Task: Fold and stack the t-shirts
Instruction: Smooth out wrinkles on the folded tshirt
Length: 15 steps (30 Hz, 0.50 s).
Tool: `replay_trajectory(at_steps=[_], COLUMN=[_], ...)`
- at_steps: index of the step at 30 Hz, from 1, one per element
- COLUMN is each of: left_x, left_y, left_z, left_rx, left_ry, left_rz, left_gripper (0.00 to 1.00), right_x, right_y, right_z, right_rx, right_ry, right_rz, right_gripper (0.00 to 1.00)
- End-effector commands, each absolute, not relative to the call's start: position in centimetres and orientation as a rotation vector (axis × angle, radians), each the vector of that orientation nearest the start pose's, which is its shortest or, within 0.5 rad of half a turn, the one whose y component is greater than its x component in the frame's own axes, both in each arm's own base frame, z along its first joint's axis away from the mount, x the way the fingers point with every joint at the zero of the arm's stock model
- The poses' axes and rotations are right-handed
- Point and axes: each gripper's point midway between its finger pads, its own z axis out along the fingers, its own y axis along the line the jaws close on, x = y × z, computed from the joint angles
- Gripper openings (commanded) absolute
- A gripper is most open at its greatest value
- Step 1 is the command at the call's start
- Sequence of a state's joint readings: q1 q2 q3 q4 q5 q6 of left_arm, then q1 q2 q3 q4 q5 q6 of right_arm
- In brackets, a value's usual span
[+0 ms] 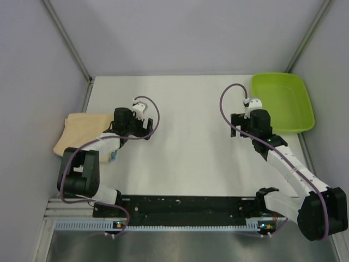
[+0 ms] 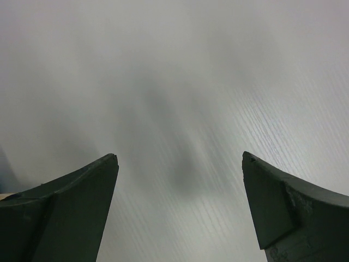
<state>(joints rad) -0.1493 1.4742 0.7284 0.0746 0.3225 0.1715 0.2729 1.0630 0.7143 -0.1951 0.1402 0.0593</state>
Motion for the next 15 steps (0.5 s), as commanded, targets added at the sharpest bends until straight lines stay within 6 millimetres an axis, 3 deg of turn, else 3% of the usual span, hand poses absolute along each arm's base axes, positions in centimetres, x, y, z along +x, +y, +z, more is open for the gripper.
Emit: replay_trajectory(at_steps=[1, 5, 15], left_x=[39.8, 39.8, 39.5], left_y=[-10.4, -10.4, -10.5], left_z=[9.5, 9.2, 9.2], left_rx=[0.441, 0.442, 0.444], left_ry=[2.042, 2.057, 2.050], left_rz=[-0.318, -0.314, -0.325], left_gripper=[0.99, 0.99, 0.99], right_x=[34.1, 34.2, 34.0], right_y=[5.4, 4.9, 4.3], right_z=[17.2, 16.2, 16.1], right_rx=[-0.076, -0.059, -0.042], right_ry=[1.992, 2.006, 1.997], right_rz=[0.010, -0.011, -0.023], right_gripper=[0.99, 0.99, 0.99])
